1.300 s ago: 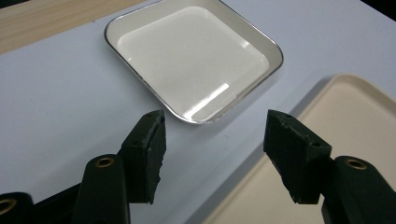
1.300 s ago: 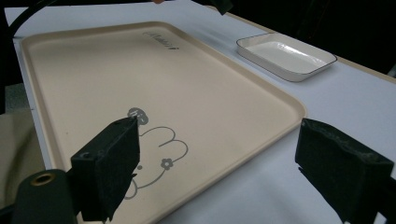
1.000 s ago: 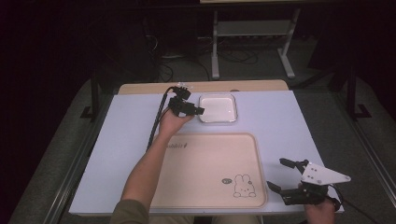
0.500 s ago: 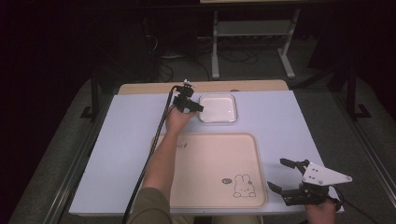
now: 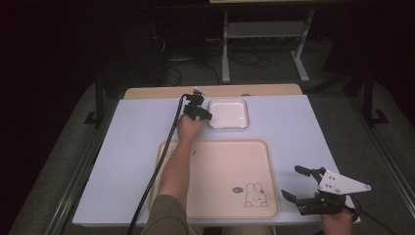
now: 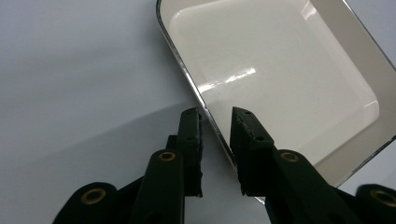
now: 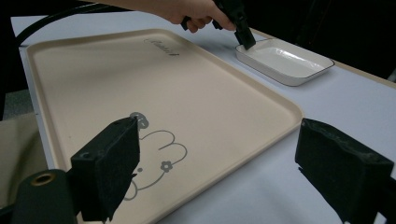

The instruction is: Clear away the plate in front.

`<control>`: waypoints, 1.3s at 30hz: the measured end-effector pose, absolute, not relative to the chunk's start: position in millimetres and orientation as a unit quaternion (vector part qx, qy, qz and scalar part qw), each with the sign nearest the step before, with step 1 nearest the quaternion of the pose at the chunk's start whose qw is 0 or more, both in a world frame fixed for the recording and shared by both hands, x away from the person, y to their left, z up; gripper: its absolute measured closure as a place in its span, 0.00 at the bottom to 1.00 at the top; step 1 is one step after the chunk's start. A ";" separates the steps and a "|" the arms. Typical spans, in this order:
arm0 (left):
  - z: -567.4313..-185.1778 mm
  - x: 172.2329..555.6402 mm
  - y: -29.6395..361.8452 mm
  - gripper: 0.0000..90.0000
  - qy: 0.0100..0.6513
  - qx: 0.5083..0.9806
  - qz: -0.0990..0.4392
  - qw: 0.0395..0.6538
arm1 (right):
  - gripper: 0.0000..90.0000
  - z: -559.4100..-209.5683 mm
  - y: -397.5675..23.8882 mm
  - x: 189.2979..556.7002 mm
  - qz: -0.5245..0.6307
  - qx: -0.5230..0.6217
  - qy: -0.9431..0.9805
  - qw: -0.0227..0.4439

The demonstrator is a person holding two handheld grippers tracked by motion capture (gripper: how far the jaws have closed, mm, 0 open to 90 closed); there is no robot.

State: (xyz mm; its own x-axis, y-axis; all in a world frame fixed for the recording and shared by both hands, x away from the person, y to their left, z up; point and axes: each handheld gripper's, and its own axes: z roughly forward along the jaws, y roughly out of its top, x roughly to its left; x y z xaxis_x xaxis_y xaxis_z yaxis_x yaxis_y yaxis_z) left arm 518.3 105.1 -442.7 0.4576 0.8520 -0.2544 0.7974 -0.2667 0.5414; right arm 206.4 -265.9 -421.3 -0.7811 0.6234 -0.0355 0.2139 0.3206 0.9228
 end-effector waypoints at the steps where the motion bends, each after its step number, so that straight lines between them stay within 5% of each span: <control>1: -443.9 518.5 104.4 0.84 0.523 0.792 0.040 0.312 | 0.14 -421.3 -266.2 206.4 0.520 0.267 0.787 0.197; 13: -451.2 517.8 103.4 0.98 0.570 0.745 0.023 0.345 | 0.14 -420.7 -267.6 205.7 0.524 0.265 0.784 0.198; 39: -426.0 506.3 130.9 0.99 0.599 0.686 0.008 0.413 | 0.14 -420.2 -268.8 205.0 0.527 0.269 0.781 0.200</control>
State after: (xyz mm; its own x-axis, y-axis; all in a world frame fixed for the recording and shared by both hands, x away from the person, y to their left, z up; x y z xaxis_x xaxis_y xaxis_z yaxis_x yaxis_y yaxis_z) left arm 506.3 130.9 -426.0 0.2817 0.8288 -0.4835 0.8156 0.0586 0.5756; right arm 205.0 -268.8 -420.2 -0.7756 0.6306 -0.0278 0.2095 0.2987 0.9310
